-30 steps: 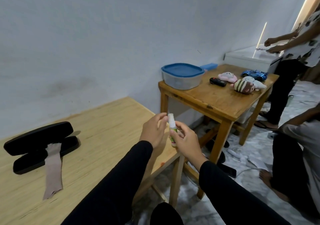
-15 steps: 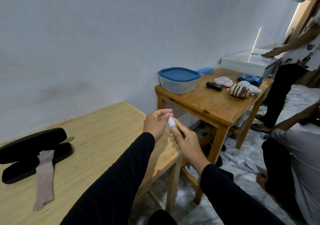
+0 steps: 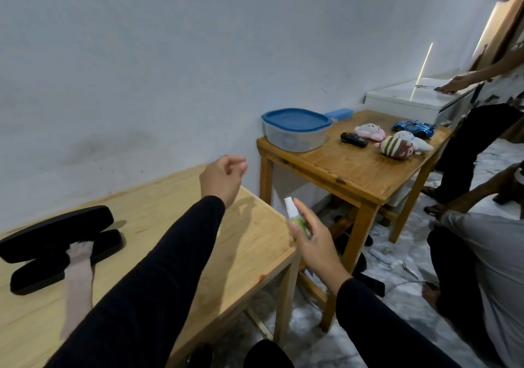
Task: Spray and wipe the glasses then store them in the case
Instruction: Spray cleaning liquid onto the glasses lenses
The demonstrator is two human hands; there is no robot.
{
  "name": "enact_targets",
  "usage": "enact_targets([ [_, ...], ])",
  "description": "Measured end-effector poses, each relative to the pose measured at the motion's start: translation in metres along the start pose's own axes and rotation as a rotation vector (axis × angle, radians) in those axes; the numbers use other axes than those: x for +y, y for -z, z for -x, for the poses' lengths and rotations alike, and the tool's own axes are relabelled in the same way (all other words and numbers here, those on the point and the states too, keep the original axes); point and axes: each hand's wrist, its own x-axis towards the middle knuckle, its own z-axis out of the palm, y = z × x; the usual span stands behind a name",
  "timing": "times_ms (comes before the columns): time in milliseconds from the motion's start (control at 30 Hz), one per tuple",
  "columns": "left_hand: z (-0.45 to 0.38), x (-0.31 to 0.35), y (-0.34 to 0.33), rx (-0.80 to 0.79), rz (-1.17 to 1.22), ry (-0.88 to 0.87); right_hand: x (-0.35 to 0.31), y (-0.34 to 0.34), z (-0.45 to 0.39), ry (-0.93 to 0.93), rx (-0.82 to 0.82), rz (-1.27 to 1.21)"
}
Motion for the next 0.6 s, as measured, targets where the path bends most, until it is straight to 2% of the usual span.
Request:
enact_targets([
  [100, 0.023, -0.02, -0.019, -0.116, -0.116, -0.017, -0.011, -0.003, -0.009, 0.003, -0.041, -0.155],
  [233, 0.038, -0.044, -0.033, -0.208, -0.207, -0.002, -0.014, -0.001, -0.013, 0.031, -0.035, -0.173],
  [400, 0.055, -0.059, -0.05, -0.214, -0.192, 0.123, -0.01, 0.0, -0.016, 0.03, -0.014, -0.1],
  [600, 0.057, -0.071, -0.056, -0.267, -0.337, 0.061, -0.01, -0.001, -0.016, 0.056, -0.046, -0.056],
])
